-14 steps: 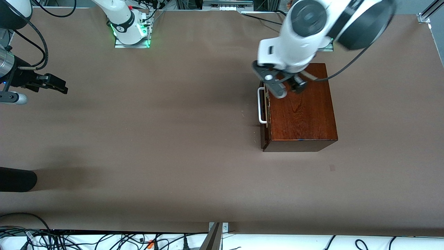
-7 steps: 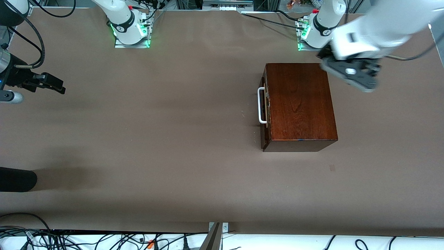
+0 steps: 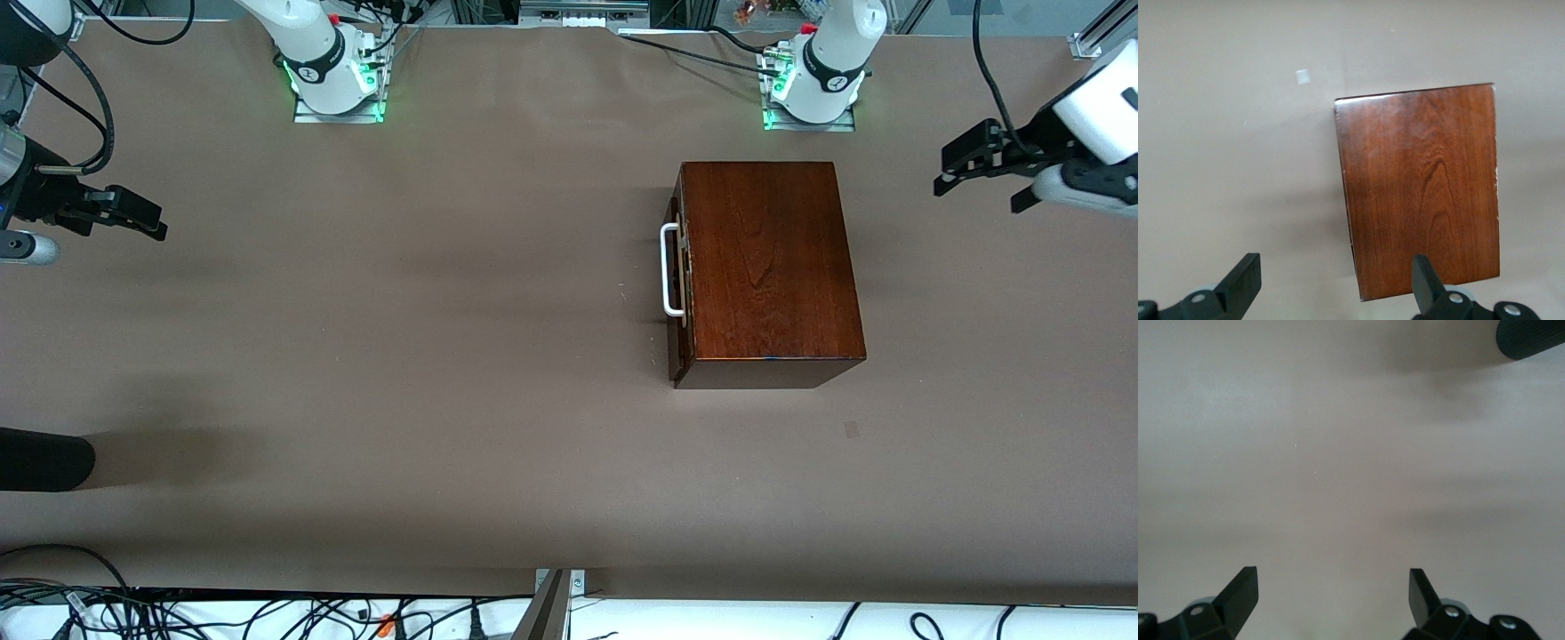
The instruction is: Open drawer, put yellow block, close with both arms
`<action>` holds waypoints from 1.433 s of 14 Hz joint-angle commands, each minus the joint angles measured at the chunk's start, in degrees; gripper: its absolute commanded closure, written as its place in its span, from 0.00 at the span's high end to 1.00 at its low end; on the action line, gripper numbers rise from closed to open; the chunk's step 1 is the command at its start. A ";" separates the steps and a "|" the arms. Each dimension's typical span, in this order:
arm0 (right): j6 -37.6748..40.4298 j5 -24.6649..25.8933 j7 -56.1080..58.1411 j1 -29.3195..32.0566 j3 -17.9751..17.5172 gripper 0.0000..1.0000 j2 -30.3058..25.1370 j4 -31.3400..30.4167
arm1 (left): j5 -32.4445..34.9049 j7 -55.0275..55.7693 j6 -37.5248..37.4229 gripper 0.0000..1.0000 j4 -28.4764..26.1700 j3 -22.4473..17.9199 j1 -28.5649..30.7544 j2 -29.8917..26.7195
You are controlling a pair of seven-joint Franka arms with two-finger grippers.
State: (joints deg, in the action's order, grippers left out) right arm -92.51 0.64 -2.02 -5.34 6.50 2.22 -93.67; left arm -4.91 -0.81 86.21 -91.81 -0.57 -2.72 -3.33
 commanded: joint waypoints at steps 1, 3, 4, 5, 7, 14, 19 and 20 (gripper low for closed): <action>0.93 -0.02 -0.45 0.50 -0.52 1.00 -0.55 0.33 | 5.85 4.14 1.86 1.00 -3.11 0.92 -0.96 -1.60; 0.93 -0.02 -0.45 0.50 -0.52 1.00 -0.55 0.41 | 5.53 4.06 0.98 1.00 -3.11 0.75 -0.80 -0.72; 0.93 -0.02 -0.45 0.50 -0.52 1.00 -0.55 0.41 | 5.44 4.06 0.46 1.00 -2.24 0.66 -0.70 -0.02; 0.93 -0.02 -0.45 0.50 -0.52 1.00 -0.55 0.41 | 5.35 3.97 0.36 1.00 -1.79 0.66 -0.62 0.34; 0.93 -0.02 -0.45 0.50 -0.52 1.00 -0.55 0.41 | 5.44 4.58 0.19 1.00 -1.44 1.01 -0.62 0.43; 0.93 -0.02 -0.45 0.50 -0.52 1.00 -0.55 0.41 | 2.81 5.02 0.01 1.00 -1.35 0.75 -0.53 0.52; 0.93 -0.02 -0.45 0.50 -0.52 1.00 -0.55 0.41 | 2.89 5.02 0.01 1.00 -1.17 1.10 -0.70 0.60; 0.93 -0.02 -0.45 0.50 -0.52 1.00 -0.55 0.41 | 2.81 4.94 0.01 1.00 -1.17 1.01 -0.62 0.69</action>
State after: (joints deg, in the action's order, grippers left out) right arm -92.50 0.64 -2.02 -5.34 6.49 2.22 -93.66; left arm -1.23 3.64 86.59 -93.95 0.39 -3.33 -3.00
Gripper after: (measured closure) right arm 0.000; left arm 0.000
